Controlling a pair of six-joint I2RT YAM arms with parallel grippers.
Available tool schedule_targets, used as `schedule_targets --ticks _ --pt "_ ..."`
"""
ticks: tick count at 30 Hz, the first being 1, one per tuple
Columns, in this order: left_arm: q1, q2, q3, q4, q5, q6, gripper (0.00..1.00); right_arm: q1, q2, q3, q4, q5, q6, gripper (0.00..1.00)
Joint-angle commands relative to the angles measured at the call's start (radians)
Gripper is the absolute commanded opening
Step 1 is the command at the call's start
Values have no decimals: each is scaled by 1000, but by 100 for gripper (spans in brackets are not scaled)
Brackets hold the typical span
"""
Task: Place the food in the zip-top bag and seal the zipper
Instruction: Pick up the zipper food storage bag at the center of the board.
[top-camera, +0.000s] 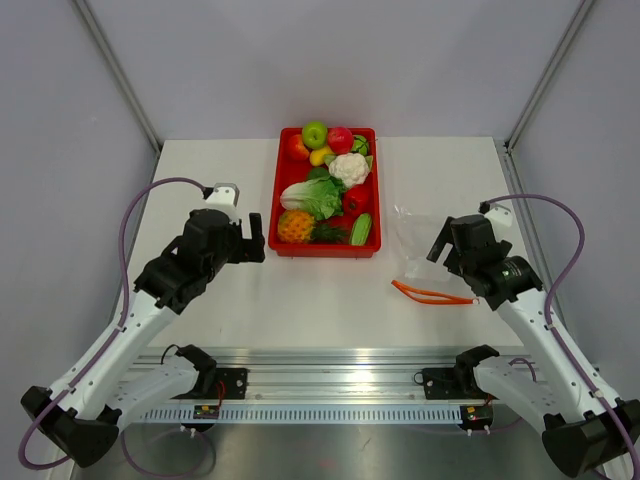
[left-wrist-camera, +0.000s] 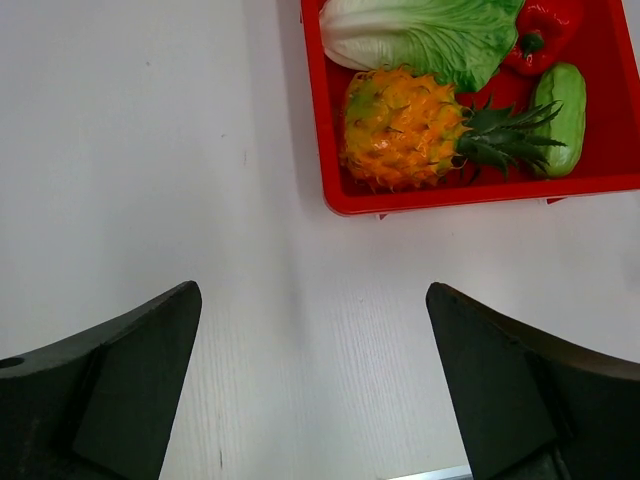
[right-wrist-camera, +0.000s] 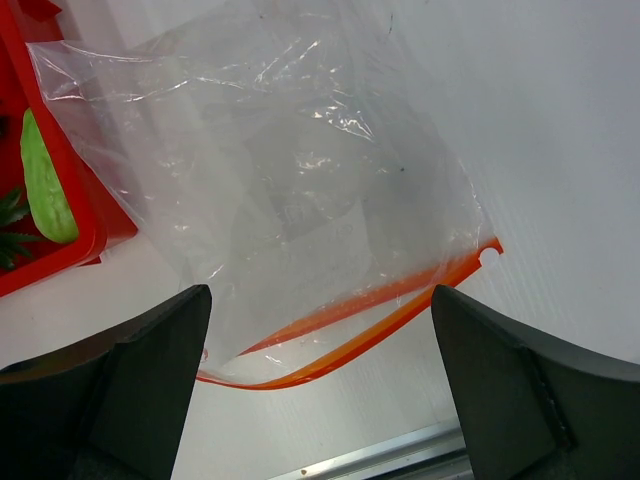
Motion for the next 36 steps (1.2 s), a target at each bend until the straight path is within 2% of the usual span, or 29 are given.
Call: schedule_targets --ticks 1,5,10,18,23,28,31,36 --pt "-3 -2 38 39 24 9 99 -4 -17 -5 -2 -15 20 100" --pt "-4 1 34 48 59 21 99 -4 -38 -34 7 -129 41 100" --pt "-4 7 25 49 104 28 99 -3 -59 -71 -57 -195 168 100" --pt "-4 22 4 88 184 33 99 -3 -257 -206 -115 -230 403 100" --pt "-4 36 5 117 237 35 99 -4 -435 -385 19 -296 599 99" --pt "-4 55 5 131 279 38 99 -3 -625 -574 199 -279 765 99" --pt "-4 59 10 126 283 45 99 -4 -730 -632 231 -197 788 99" --pt "-6 67 19 120 297 58 99 -4 -727 -677 322 -175 793 97"
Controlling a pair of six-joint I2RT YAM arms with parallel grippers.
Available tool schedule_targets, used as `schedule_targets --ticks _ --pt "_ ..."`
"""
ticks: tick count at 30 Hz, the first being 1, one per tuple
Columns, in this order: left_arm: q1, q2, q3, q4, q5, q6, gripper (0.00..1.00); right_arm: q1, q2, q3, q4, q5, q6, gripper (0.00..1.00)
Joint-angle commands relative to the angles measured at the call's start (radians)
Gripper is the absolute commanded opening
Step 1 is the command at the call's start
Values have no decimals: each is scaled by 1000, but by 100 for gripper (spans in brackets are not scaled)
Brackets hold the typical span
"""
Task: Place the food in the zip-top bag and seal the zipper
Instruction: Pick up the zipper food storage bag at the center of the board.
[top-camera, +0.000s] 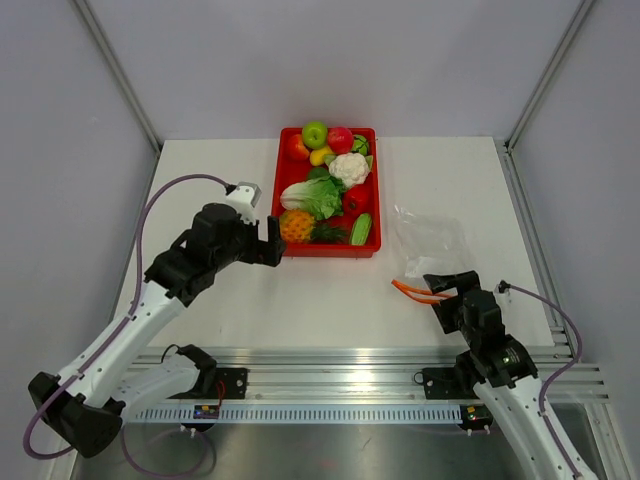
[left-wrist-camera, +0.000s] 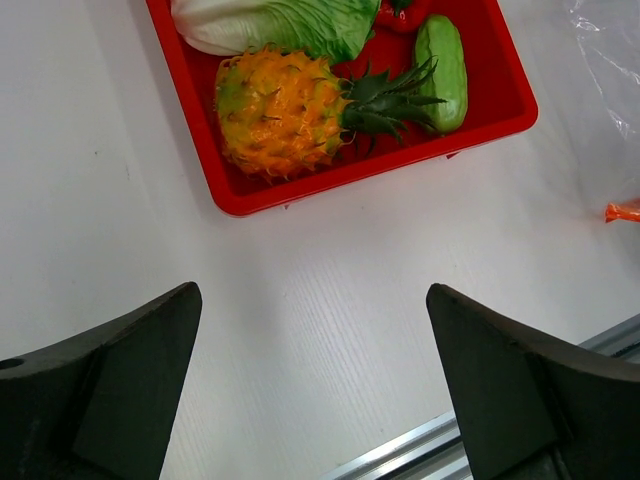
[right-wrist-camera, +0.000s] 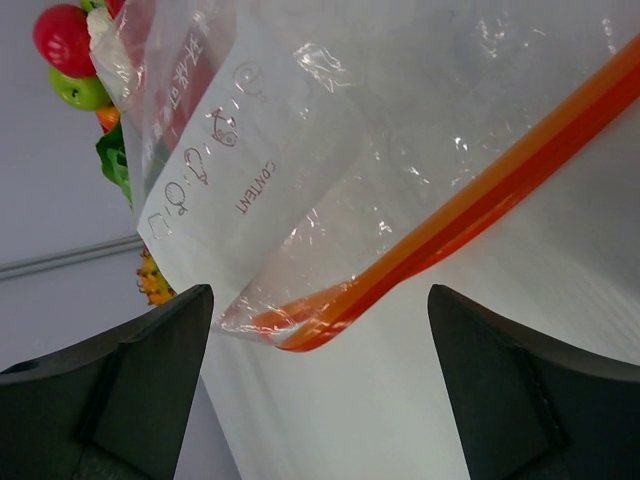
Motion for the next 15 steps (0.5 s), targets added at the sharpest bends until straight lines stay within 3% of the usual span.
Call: schedule_targets --ticks 1,6,7,9,10,11,13,15 --pt "-5 8 22 44 38 26 99 -3 22 -25 175 57 50 95" --pt "-5 22 31 56 70 28 99 -3 149 -39 327 66 50 74" --pt "-5 24 33 56 73 32 99 -3 171 -32 359 69 44 60" --pt "-5 33 49 46 80 41 99 -3 218 -12 381 84 23 41" --pt "-7 36 57 38 80 53 99 -3 234 19 387 89 -11 17" --pt "-7 39 65 29 77 61 99 -3 266 43 380 103 -31 7" --pt "-8 42 86 19 77 81 99 -3 309 147 285 123 -92 0" --pt "-13 44 103 22 79 90 99 -3 401 232 216 138 -150 0"
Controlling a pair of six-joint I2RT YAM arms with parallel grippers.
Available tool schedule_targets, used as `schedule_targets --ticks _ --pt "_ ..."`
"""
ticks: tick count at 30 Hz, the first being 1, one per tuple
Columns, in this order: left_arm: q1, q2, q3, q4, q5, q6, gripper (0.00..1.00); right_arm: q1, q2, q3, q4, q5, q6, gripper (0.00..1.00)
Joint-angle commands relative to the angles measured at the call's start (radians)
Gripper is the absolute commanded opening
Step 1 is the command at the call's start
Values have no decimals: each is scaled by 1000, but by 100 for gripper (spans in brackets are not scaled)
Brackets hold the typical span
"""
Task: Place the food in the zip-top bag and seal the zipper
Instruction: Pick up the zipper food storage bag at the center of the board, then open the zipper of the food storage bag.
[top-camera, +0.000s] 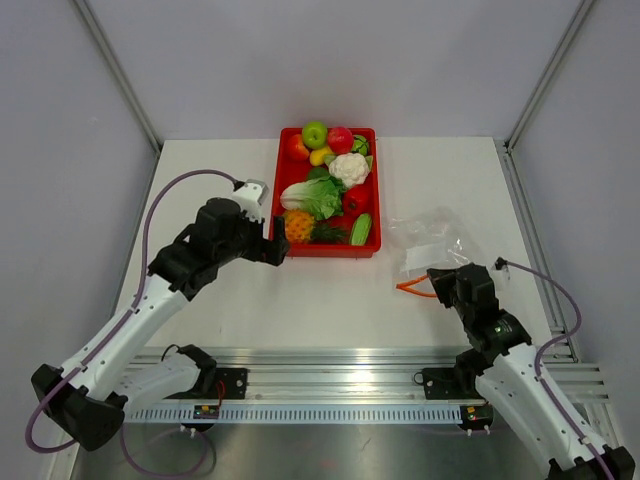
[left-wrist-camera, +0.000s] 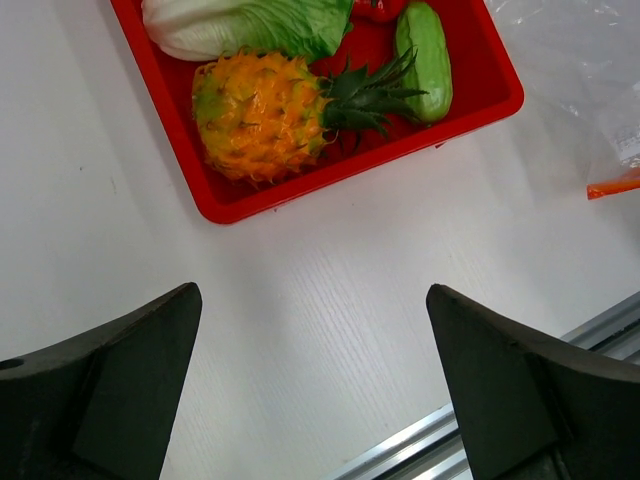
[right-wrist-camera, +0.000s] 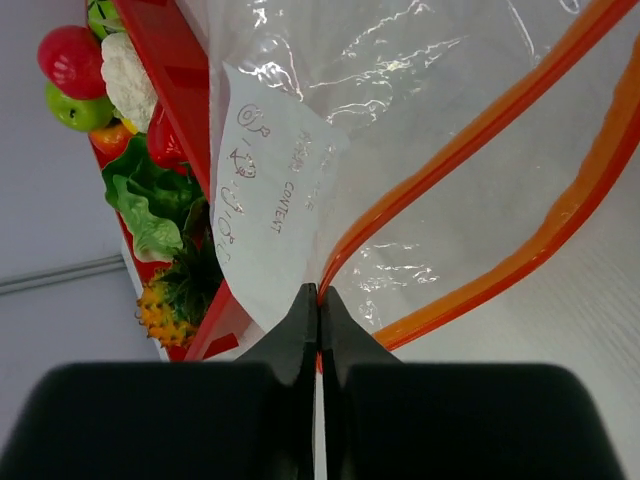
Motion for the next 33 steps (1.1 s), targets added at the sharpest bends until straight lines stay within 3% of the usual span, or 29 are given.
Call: schedule_targets --ticks 1,8,16,23,33 --pt "-10 8 82 33 35 50 99 -1 110 237 -83 65 -171 0" --pt "-147 122 221 56 72 57 97 1 475 649 -354 -66 -408 0" --pt "-286 259 304 191 138 23 91 8 656 962 -515 -138 -486 0" --pt "-405 408 366 317 77 -40 90 27 753 1016 -489 -231 -473 0" --pt "-422 563 459 310 16 -45 90 43 757 999 -432 -303 -454 0"
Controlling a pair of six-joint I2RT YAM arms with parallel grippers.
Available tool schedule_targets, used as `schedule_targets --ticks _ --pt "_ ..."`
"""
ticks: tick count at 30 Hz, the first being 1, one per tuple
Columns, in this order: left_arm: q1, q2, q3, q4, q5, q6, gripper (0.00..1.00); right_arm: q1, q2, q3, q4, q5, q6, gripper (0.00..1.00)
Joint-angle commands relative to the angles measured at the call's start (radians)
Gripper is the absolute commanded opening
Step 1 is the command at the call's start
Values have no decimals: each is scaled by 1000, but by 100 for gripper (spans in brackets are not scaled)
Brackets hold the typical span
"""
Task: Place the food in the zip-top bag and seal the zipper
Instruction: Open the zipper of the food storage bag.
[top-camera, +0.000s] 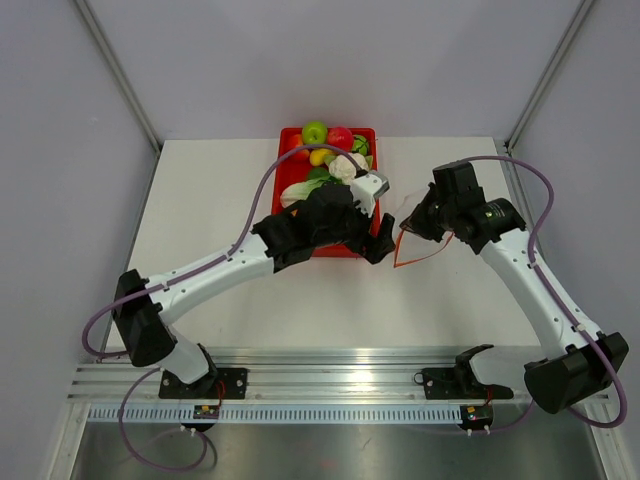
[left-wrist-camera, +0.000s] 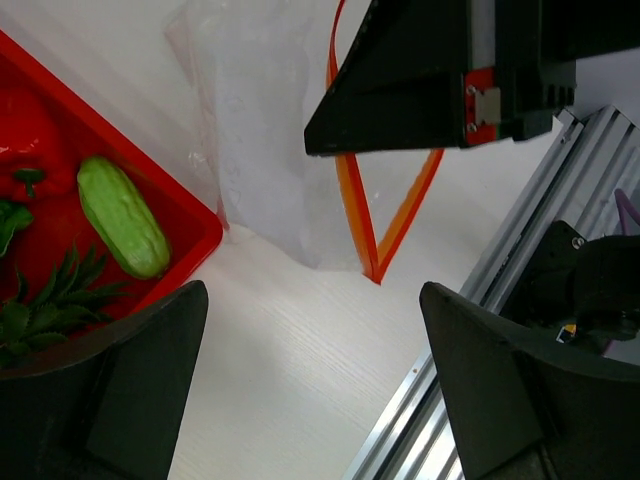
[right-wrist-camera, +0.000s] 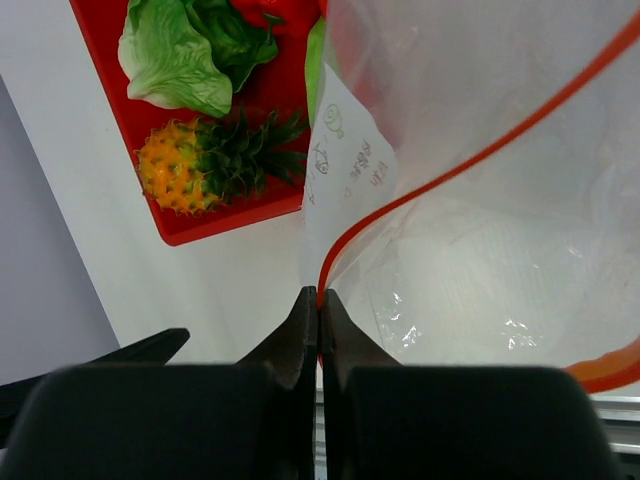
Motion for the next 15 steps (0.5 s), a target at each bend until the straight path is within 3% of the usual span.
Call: schedule_targets --ticks 1,10,15 --pt "-14 50 55 75 -54 -29 90 10 -7 12 42 -50 4 0" --pt "-37 105 54 127 -101 -55 88 10 -9 -4 62 -79 20 0" --pt "-37 127 51 149 -92 -67 77 12 -17 -17 68 -78 36 0"
